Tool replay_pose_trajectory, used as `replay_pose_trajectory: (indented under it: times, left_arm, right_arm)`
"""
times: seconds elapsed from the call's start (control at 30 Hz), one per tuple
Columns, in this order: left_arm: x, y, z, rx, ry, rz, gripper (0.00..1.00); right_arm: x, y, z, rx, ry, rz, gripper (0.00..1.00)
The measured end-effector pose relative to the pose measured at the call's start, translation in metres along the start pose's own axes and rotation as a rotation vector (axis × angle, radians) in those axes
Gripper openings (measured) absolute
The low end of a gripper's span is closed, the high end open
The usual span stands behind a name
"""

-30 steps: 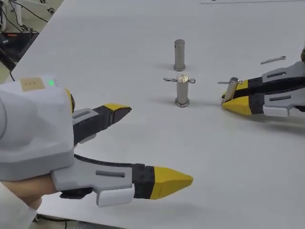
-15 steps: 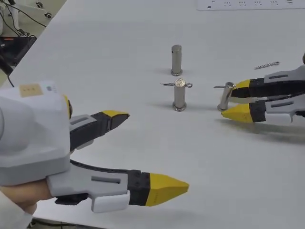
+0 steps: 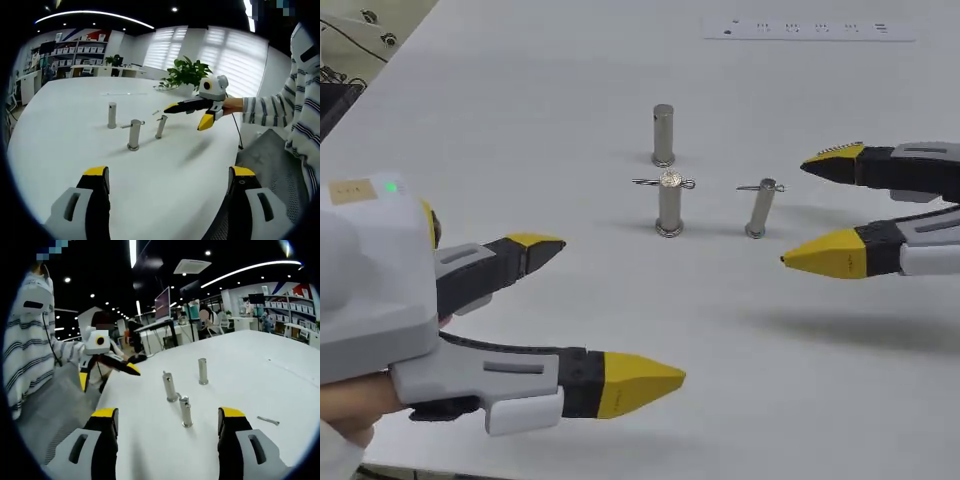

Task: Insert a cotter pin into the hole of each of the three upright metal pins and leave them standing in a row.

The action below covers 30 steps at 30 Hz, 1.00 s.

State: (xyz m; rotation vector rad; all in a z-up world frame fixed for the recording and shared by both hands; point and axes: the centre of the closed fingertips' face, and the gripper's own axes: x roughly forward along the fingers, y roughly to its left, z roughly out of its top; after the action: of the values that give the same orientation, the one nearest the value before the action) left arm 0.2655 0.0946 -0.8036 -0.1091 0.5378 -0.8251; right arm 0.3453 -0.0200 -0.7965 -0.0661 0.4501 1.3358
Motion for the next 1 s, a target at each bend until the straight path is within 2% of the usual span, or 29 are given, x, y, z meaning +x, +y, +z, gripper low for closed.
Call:
replay_pose_trajectory:
  times: [0.2,0.37,0.5,0.7,0.83,1.0]
  left_arm:
    - [-0.004,0.004,0.009,0.012,-0.026,0.001,0.99]
    - [-0.007,0.006,0.012,0.021,-0.035,-0.003,0.99]
    - [-0.01,0.01,0.016,0.029,-0.05,0.003,0.99]
    - [-0.014,0.015,0.018,0.038,-0.054,0.01,0.99]
    - [-0.017,0.022,0.023,0.032,-0.064,0.021,0.99]
    - [-0.015,0.024,0.026,0.037,-0.059,0.015,0.99]
  right_arm:
    - [-0.015,0.011,-0.001,-0.007,0.034,-0.042,0.9]
    - [-0.024,0.02,-0.002,0.029,0.04,-0.082,0.99]
    - [-0.033,0.023,-0.005,0.048,0.038,-0.114,1.0]
    - [-0.043,0.028,-0.013,0.075,0.076,-0.147,1.0]
    - [-0.048,0.031,-0.024,0.087,0.129,-0.172,1.0]
    - [-0.05,0.033,-0.028,0.128,0.119,-0.207,1.0]
